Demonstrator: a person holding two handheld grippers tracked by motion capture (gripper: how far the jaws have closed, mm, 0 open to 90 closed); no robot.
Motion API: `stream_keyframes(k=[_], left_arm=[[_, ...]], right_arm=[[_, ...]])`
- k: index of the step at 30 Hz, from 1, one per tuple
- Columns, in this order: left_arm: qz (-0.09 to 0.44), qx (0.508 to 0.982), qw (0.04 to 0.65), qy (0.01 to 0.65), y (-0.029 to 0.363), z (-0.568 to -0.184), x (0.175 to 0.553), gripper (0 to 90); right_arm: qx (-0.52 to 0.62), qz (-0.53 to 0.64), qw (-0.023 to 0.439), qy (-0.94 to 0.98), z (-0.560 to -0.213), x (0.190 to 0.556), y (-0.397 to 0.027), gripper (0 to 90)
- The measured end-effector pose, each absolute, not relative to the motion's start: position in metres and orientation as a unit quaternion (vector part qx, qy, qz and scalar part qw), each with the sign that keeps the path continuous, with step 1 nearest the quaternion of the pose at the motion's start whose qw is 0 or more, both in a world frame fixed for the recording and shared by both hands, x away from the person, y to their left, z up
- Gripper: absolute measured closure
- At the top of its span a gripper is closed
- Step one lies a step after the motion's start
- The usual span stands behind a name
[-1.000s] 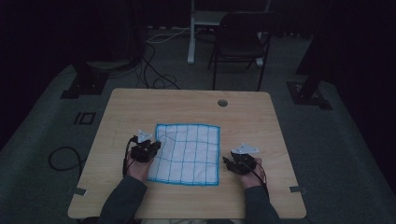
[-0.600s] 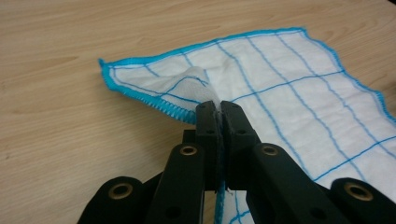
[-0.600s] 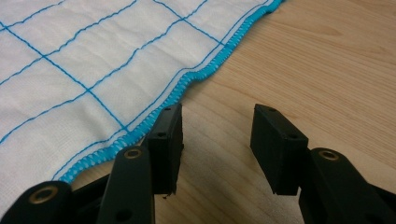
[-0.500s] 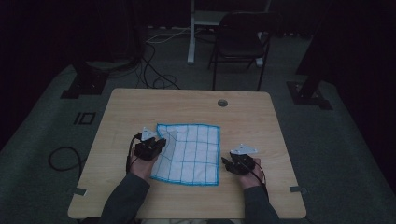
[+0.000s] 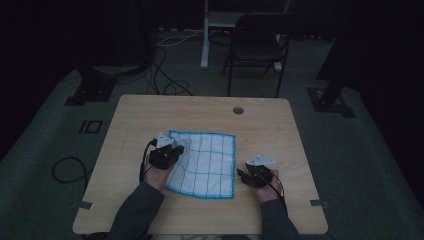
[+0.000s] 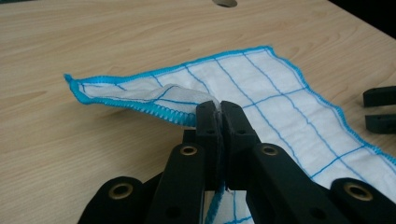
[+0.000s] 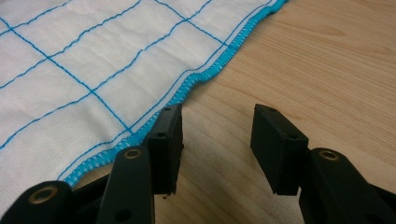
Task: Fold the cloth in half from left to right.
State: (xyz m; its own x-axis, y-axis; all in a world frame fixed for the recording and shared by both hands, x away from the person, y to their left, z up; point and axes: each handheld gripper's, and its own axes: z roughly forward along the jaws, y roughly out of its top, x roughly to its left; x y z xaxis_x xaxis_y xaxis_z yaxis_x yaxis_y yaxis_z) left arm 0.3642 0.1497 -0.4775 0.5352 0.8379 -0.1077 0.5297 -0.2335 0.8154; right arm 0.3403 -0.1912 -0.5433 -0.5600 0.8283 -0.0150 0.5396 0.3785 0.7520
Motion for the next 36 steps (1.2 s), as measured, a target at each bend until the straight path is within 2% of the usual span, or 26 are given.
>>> stream_keyframes(k=[36], left_arm=[[0.157, 0.777, 0.458, 0.401, 0.108, -0.459, 0.367, 87.8]], right_arm=[[0.442, 0.364, 0.198, 0.796, -0.542, 0.342, -0.2, 53.1]])
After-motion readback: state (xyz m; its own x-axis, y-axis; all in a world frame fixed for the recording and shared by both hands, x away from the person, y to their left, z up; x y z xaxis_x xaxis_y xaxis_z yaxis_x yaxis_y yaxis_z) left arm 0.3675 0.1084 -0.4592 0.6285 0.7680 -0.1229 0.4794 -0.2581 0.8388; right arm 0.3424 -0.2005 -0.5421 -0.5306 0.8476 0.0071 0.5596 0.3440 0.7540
